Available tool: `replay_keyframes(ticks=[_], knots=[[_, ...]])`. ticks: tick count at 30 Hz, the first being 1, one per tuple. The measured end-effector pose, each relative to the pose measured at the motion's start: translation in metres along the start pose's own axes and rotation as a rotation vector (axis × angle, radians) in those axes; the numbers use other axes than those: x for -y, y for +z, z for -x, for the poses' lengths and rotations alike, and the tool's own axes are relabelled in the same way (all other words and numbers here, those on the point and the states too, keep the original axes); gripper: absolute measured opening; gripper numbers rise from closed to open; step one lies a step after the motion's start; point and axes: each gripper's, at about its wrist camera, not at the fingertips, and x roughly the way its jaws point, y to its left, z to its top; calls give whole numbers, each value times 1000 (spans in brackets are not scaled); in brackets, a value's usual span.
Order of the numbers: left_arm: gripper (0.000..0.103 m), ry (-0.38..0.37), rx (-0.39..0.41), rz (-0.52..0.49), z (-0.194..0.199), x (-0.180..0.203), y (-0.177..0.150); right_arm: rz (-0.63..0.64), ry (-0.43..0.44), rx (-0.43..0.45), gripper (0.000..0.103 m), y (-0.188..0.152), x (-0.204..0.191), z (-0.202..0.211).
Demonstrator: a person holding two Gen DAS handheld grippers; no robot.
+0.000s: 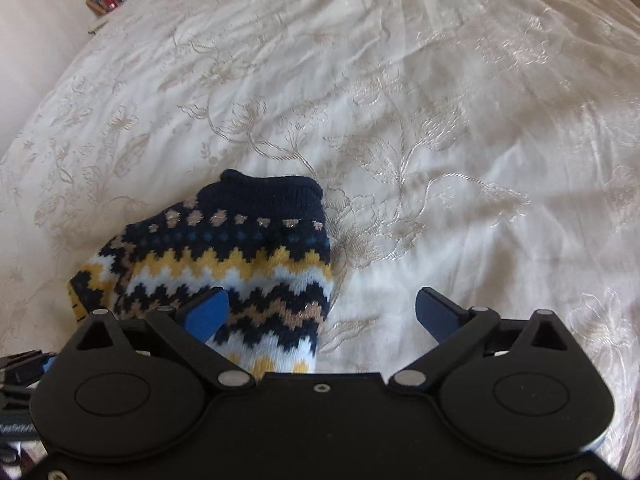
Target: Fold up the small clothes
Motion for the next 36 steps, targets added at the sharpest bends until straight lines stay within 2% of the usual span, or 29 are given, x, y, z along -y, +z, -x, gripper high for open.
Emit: replay_keyframes(ticks=[3, 5, 7, 10, 12, 18, 22, 25, 31, 36], knots=[[71, 2, 6, -22, 0, 1, -2, 5, -16, 43, 100, -28, -5, 26], [71, 6, 14, -42, 0, 3, -4, 11, -41, 32, 100, -41, -9, 30], [72, 17, 17, -76, -2, 5, -7, 28, -78, -17, 101, -53, -12, 18], [75, 36, 23, -144, -4, 12, -10, -18, -93, -49, 101, -72, -9, -2], [78, 48, 26, -180, -5, 16, -13, -35, -99, -43, 101, -75, -8, -11], [88, 35, 9, -225, -3, 21, -12, 44, -117, -19, 102, -74, -16, -4], [89, 40, 33, -205, 17, 22, -16, 28, -102, 42, 102, -80, -15, 20], [97, 117, 65, -194, 34, 26, -28, 34, -87, 79, 102, -87, -15, 41], [103, 231, 118, -140, 71, 42, -54, 11, -33, 171, 102, -99, -11, 77], [103, 223, 165, -105, 101, 65, -65, -1, 34, 225, 102, -109, -6, 109]])
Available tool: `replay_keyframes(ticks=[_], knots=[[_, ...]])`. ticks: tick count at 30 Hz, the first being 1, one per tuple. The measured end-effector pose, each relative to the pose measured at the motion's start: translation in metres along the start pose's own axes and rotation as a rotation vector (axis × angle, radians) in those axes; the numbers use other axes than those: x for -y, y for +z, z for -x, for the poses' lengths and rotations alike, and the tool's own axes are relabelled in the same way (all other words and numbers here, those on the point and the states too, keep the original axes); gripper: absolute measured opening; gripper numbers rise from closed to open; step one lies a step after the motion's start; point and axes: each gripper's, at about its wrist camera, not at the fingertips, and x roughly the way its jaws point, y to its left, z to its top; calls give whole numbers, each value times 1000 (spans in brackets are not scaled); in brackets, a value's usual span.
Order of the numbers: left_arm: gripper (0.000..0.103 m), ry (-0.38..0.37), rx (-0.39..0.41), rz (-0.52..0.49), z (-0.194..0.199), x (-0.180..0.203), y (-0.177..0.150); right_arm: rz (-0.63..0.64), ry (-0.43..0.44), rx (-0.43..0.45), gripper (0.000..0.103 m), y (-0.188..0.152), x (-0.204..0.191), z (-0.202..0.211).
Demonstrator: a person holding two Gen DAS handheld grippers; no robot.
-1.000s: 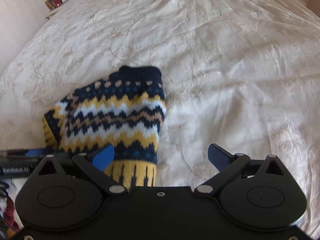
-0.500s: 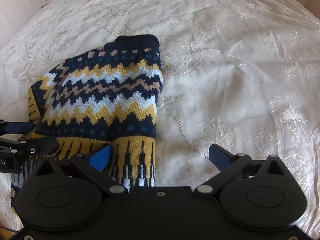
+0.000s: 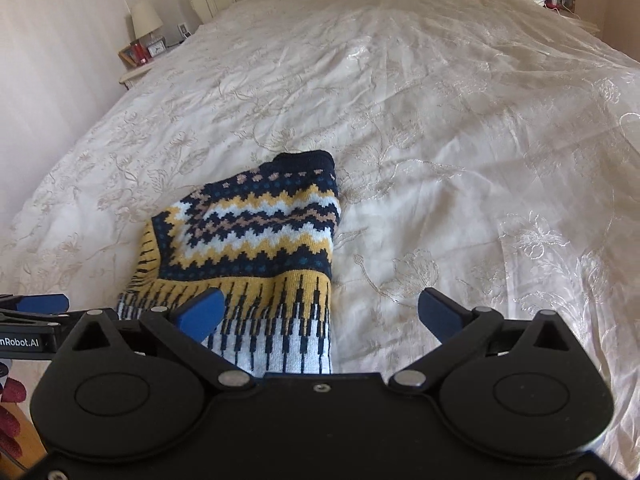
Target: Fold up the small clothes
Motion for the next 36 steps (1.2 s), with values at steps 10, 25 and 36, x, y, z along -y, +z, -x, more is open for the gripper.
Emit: replay_keyframes(ticks=[10, 25, 36], knots=[[101, 214, 71, 44, 50, 39, -3, 103, 44, 88, 102, -11, -6, 54], [98, 252, 37, 35, 79, 62, -22, 113, -18, 136, 102, -30, -14, 105], [87, 258, -31, 0, 78, 65, -41, 105, -62, 65, 102, -37, -15, 114]])
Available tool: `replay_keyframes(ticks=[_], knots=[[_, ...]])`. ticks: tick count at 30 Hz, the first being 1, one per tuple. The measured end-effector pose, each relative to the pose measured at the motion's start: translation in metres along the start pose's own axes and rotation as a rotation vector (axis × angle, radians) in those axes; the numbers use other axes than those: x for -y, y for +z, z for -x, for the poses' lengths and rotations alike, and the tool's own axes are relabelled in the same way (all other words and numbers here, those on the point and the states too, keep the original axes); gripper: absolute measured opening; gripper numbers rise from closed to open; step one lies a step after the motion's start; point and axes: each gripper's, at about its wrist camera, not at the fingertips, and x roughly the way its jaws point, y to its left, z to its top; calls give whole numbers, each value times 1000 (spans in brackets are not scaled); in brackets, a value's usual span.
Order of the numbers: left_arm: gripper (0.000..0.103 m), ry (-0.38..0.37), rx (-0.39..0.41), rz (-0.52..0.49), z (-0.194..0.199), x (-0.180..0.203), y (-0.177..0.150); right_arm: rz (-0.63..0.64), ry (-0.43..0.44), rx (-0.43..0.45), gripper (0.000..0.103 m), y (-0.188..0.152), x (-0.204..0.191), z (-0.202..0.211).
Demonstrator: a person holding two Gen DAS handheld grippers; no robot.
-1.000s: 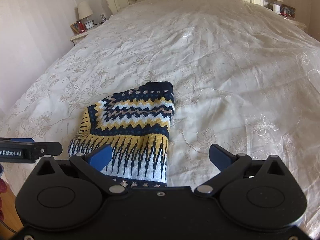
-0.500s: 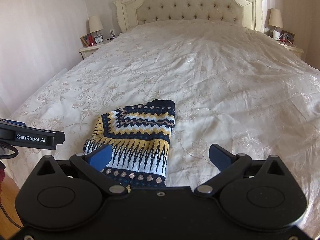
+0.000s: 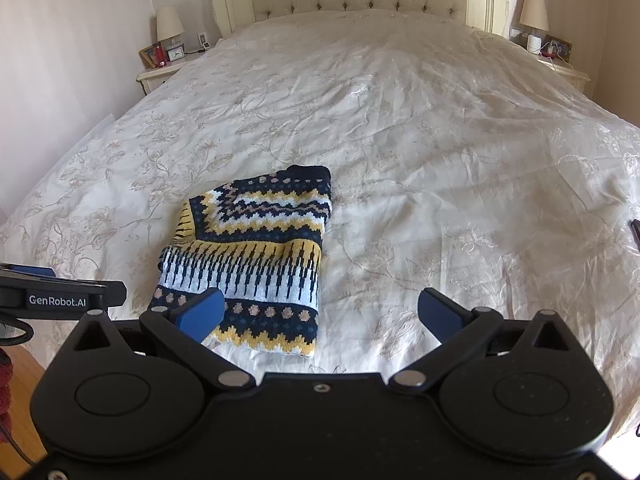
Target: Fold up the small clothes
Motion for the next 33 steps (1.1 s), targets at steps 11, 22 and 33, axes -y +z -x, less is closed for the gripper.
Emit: replay_keyframes(ticks=[11, 22, 33], knots=[[87, -47, -81, 7, -8, -7, -16, -16, -6, -22, 102, -6, -10, 3], [87, -40, -104, 28, -7, -14, -22, -40, -17, -43, 102, -11, -14, 4], [87, -43, -97, 2, -3, -13, -20, -75, -14, -48, 102, -12, -12, 3]])
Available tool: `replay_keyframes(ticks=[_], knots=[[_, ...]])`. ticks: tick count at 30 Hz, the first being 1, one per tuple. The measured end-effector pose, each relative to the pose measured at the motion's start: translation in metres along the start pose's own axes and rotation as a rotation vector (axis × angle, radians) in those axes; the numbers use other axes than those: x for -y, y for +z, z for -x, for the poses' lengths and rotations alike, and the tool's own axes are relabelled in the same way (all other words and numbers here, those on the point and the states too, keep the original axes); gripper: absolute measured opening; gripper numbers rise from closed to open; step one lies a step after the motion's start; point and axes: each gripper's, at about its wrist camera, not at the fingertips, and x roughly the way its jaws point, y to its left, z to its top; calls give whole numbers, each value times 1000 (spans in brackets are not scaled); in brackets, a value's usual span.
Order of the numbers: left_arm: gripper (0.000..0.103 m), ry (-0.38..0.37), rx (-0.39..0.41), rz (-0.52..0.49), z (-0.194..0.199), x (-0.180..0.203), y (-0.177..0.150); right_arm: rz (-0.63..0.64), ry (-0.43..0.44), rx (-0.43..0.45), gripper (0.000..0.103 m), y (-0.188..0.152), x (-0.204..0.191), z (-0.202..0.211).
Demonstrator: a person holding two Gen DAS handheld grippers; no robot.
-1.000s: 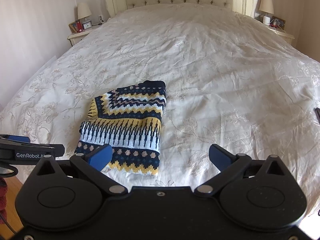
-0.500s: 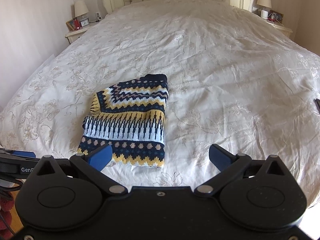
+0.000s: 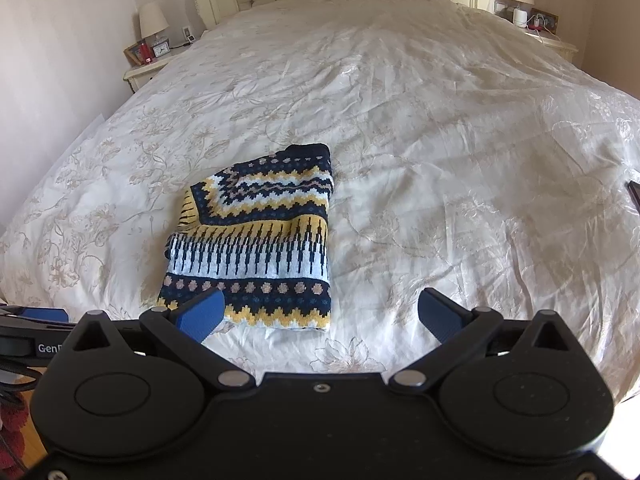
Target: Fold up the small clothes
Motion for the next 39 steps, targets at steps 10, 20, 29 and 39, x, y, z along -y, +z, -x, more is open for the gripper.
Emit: replay_keyframes(ticks=[10, 20, 29, 39], knots=[[87, -4, -7, -13, -1, 1, 1, -17, 3, -3, 102, 0, -3, -2], [87, 0, -12, -17, -4, -1, 2, -30, -7, -17, 102, -1, -7, -6], [87, 7, -21, -28, -9, -3, 4, -36, -43, -58, 102, 1, -10, -16], [87, 28, -20, -34, -11, -4, 11, -54, -61, -94, 102, 2, -4, -25]])
